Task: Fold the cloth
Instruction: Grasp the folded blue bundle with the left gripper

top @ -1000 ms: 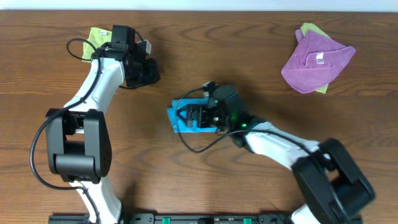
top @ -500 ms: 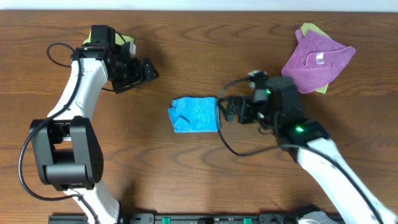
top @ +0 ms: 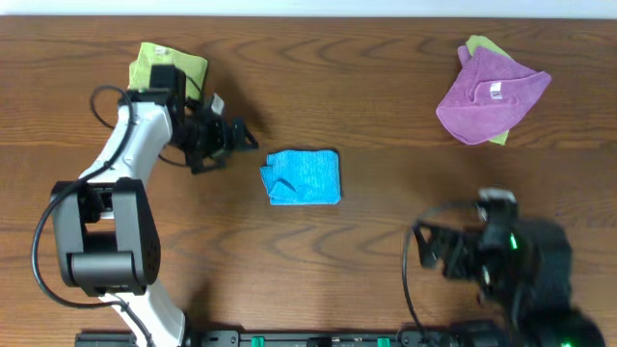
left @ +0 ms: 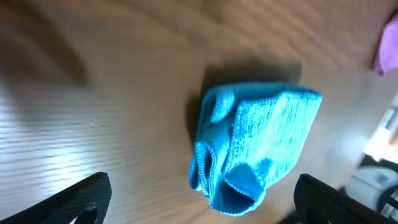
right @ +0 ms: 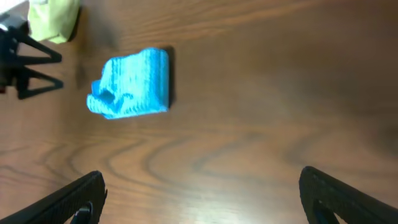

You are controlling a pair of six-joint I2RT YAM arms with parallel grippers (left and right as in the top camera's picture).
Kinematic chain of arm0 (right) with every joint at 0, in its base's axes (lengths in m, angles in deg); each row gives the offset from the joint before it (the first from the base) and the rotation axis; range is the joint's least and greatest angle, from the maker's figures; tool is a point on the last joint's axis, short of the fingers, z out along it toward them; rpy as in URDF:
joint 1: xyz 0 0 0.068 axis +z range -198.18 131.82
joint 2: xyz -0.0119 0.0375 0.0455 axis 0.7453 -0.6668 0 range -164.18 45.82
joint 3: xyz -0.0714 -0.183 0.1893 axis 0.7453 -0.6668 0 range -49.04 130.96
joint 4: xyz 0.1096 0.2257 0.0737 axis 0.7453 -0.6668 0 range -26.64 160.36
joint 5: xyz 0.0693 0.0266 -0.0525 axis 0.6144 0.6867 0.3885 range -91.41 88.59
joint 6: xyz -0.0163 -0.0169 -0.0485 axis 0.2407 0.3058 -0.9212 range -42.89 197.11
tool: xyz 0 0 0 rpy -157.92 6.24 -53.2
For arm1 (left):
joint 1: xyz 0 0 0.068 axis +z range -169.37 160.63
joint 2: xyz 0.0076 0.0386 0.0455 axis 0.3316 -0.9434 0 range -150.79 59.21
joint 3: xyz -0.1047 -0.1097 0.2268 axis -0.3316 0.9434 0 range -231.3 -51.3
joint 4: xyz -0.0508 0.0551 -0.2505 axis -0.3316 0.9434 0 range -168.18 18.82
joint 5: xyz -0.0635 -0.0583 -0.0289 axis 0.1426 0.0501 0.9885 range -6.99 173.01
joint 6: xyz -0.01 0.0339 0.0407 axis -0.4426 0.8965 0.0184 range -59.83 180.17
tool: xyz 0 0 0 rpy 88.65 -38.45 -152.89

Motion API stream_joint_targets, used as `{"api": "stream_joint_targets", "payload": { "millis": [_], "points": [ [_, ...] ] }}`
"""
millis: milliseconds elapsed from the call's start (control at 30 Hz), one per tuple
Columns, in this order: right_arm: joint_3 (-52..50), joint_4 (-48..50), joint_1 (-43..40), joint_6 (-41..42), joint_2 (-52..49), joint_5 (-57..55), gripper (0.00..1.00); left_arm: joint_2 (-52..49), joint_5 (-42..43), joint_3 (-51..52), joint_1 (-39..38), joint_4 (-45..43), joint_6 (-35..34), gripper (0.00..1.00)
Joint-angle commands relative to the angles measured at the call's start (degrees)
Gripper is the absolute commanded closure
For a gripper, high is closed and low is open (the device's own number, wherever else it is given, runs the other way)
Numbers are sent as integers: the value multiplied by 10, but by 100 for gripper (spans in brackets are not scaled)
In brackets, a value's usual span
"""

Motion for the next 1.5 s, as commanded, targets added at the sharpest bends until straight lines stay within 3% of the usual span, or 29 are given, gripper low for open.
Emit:
{"api": "stream_joint_targets", "payload": {
  "millis": [0,200,800,1033,1233,1400,1467],
  "points": [
    [-28,-29,-16,9,80,-10,1,9,71,35,-1,-21,-7,5],
    [-36,-26,-17,45,185,-14,1,9,77,71,-12,-59,-33,4],
    [-37,-8,-18,47,186,-44,1,9,83,168,-71,-216,-170,5],
    [-37,-8,-18,47,186,-44,1,9,84,241,-80,-322,-239,5],
    [-37,-8,-18,47,186,-44,1,9,83,283,-113,-403,-270,5],
    [-37,-8,-18,47,186,-44,1,8,46,286,-143,-419,-273,0],
    [-37,-8,-18,47,186,-44,1,8,25,286,-155,-421,-272,12]
  ]
}}
